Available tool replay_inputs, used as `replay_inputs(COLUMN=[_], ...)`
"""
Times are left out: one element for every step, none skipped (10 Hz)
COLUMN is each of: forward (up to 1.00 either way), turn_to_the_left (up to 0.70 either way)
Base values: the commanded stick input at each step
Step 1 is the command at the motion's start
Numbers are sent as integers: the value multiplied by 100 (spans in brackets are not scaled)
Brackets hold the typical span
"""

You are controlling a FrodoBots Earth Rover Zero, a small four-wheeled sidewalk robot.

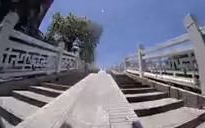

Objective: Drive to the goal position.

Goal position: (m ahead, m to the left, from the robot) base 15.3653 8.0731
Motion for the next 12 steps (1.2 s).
replay_inputs(forward=[70,70,70,70,70,70,70,70,70,70,70,70], turn_to_the_left=[0,0,0,0,0,0,0,0,0,0,0,0])
